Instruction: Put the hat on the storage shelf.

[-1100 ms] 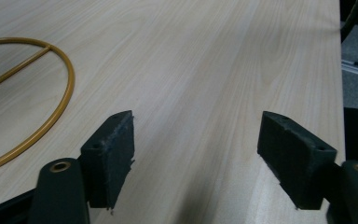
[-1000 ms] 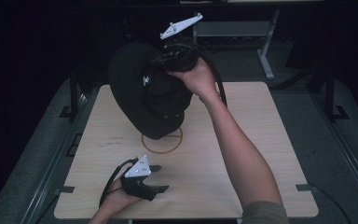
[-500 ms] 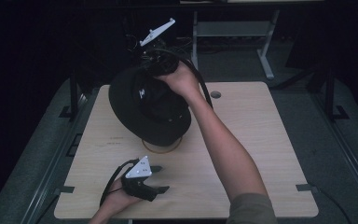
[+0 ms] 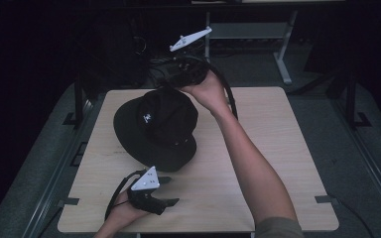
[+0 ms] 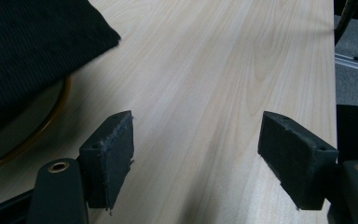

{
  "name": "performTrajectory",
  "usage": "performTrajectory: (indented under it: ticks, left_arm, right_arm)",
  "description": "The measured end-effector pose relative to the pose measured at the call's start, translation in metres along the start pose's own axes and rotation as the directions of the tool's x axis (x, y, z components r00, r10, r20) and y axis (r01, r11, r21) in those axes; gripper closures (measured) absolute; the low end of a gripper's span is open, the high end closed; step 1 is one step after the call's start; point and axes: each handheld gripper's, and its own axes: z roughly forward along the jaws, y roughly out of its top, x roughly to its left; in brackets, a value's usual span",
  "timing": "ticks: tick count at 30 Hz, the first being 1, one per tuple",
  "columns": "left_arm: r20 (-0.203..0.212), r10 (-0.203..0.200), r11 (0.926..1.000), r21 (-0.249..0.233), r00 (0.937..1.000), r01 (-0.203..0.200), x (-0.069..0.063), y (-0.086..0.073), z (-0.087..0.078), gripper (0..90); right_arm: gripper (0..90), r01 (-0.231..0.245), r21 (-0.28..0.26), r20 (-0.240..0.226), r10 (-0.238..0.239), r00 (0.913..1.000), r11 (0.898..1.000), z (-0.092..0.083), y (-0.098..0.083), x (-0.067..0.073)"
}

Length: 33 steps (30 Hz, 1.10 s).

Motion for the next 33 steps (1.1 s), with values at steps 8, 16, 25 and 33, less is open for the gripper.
performTrajectory:
  ticks: [8, 16, 25, 33]
  left_arm:
    - [0.005, 0.000, 1.0000, 0.010, 1.0000, 0.000, 0.000, -0.002, 0.002, 26.2]
    - [0.003, -0.001, 1.0000, 0.009, 1.0000, 0.001, 0.000, -0.001, 0.003, 26.1]
    - [0.003, -0.003, 1.0000, 0.009, 1.0000, 0.003, 0.000, -0.003, 0.003, 26.1]
    - [0.001, -0.012, 0.9999, 0.011, 0.9999, 0.012, 0.001, -0.003, 0.002, 26.1]
  right_arm:
    - [38.1, -0.050, -0.044, -0.039, 0.048, 0.9981, 0.998, -0.018, -0.022, -0.007]
    - [34.6, -0.082, -0.065, -0.046, 0.079, 0.9958, 0.995, -0.035, -0.039, -0.011]
    - [31.7, -0.106, -0.067, -0.022, 0.105, 0.9942, 0.992, -0.054, -0.054, -0.016]
    - [31.3, -0.123, -0.067, -0.006, 0.123, 0.9924, 0.990, -0.064, -0.069, -0.020]
